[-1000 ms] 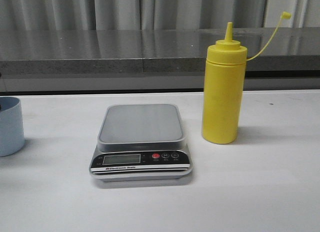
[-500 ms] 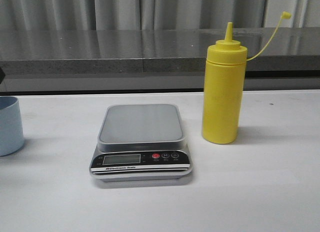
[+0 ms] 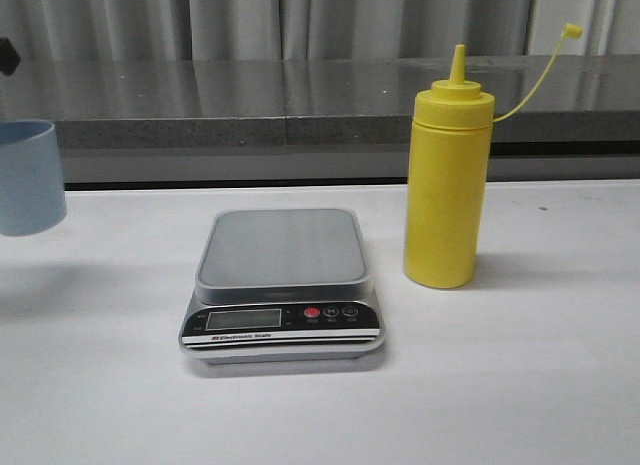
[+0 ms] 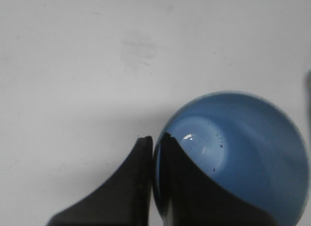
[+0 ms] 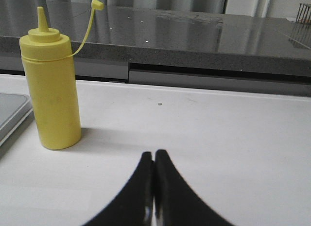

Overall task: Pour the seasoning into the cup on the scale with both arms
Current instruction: 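Grasp the light-blue cup with the left gripper and lift it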

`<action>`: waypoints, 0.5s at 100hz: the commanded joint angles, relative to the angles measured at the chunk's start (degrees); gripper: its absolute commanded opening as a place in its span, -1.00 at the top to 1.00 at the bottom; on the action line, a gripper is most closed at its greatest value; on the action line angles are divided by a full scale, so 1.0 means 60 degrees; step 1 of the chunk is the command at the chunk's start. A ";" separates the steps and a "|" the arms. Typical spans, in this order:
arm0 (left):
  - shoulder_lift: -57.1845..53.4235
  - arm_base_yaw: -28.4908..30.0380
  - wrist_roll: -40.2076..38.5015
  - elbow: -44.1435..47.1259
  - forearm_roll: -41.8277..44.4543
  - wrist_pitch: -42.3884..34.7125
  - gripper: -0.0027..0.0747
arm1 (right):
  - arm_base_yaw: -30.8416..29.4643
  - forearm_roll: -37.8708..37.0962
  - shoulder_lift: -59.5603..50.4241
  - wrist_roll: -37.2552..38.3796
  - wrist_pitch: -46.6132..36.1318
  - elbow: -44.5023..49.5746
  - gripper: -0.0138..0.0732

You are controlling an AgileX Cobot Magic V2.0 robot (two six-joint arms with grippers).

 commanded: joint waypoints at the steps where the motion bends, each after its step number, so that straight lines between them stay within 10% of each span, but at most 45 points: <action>1: -0.0469 -0.0383 0.0137 -0.0775 -0.0384 0.0283 0.98 | -0.0055 -0.0041 -0.0182 -0.0088 -0.0799 -0.0200 0.84; 50: 0.1008 -0.3326 0.0120 -0.3286 -0.0384 0.0484 0.98 | -0.0055 -0.0041 -0.0182 -0.0088 -0.0799 -0.0200 0.84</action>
